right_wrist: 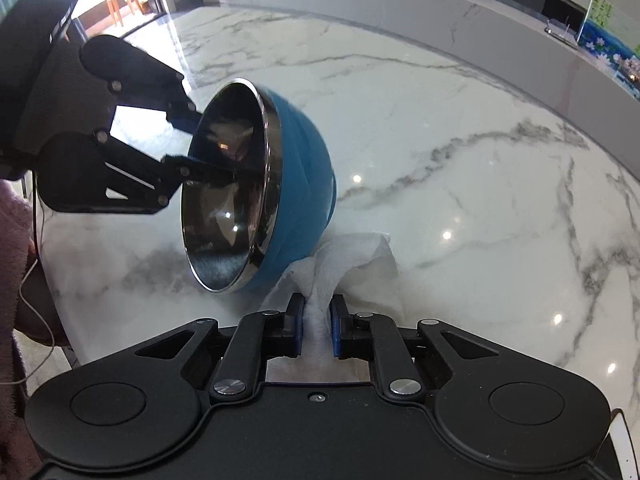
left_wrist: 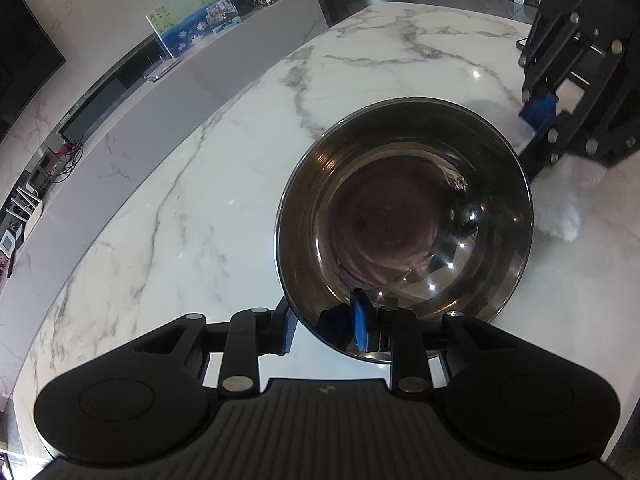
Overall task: Clean bowl
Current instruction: 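Hold the bowl tilted with the left gripper while the right gripper rubs cloth on its blue outside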
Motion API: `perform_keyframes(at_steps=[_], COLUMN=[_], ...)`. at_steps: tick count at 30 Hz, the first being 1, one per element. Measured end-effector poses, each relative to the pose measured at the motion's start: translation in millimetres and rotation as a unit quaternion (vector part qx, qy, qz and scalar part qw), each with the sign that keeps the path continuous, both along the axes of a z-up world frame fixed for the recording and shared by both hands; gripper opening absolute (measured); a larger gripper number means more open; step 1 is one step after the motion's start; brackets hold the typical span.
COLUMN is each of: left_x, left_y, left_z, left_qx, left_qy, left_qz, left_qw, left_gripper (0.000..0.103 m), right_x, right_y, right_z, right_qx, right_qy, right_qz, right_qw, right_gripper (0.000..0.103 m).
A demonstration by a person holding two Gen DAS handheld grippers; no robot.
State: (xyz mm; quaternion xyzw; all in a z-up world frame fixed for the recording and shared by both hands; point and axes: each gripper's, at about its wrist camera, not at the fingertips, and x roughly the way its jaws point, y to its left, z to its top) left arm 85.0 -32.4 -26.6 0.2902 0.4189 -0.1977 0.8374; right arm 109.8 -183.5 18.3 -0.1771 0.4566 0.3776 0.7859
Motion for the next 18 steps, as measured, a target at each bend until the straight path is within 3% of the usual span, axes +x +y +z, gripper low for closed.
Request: perform_keyframes(at_steps=[7,18], left_x=[1.3,4.0], left_y=[-0.7,0.9], left_z=[-1.0,-1.1], left_qx=[-0.001,-0.004], left_qy=[-0.005,-0.009], left_qz=[0.006,0.02], left_qw=[1.0,0.9998], left_gripper=[0.027,0.03], right_x=[10.0,-0.3], right_y=[-6.7,9.4], right_z=[38.7,16.3], right_qx=[0.062,0.019], right_qy=[-0.007,0.0], right_qz=[-0.008,0.018], right_qw=[0.998,1.0], right_gripper=[0.012,0.012])
